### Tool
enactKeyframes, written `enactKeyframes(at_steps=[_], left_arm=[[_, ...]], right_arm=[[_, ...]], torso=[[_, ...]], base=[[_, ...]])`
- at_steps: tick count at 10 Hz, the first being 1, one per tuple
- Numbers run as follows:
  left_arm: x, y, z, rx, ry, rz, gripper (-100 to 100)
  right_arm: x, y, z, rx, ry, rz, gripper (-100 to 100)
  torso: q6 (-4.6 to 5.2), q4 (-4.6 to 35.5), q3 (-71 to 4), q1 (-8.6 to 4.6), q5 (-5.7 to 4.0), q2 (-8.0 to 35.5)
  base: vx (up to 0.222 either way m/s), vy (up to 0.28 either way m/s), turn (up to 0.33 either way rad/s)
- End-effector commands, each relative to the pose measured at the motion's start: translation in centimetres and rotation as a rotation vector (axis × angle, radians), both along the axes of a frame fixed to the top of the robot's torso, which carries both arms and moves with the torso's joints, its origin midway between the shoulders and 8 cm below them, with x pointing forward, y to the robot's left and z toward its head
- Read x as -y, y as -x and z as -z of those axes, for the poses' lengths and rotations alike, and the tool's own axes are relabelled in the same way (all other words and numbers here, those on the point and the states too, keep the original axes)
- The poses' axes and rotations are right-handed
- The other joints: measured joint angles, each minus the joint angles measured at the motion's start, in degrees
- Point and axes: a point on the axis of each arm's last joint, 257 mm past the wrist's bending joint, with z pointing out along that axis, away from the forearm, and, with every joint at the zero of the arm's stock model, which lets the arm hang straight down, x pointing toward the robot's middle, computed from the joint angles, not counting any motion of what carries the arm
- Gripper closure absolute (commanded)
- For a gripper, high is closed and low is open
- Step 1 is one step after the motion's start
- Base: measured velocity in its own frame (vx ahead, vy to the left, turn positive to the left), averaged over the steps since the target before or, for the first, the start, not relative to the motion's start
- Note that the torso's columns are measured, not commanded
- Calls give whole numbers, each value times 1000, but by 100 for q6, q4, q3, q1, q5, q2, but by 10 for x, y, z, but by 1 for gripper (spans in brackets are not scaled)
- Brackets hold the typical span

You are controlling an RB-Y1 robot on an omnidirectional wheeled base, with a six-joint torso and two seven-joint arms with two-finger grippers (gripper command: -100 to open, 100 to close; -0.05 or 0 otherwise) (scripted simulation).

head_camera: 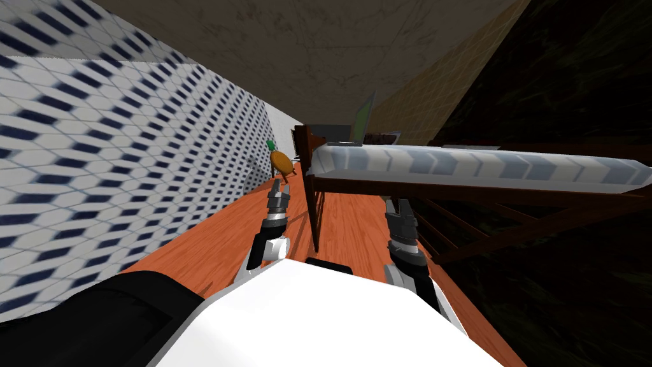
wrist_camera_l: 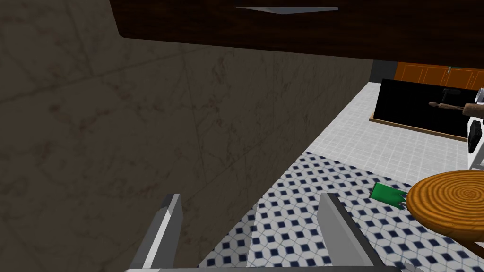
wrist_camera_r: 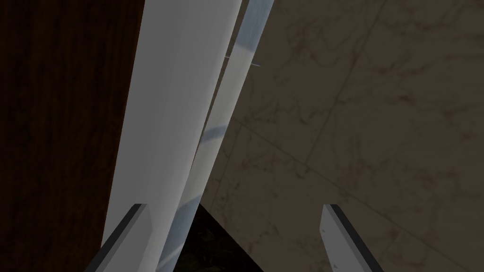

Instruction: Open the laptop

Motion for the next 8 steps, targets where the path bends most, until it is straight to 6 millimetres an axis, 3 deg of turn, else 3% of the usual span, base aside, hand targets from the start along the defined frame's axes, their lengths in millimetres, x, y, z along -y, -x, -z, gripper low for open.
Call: enactKeyframes(at_steps=[1,8], left_arm=[[0,0,0,0,0,0,0],[0,0,0,0,0,0,0]], right_arm=[[-7,-6,12,-15,102,-14,-100],[-15,-27,48,-44,414,-30,-100]], torso=[[2,-9,-21,40,7,-35],[0,-9,-22,51,11,-37]], base=[[-131,-115,84],[-131,-108,102]])
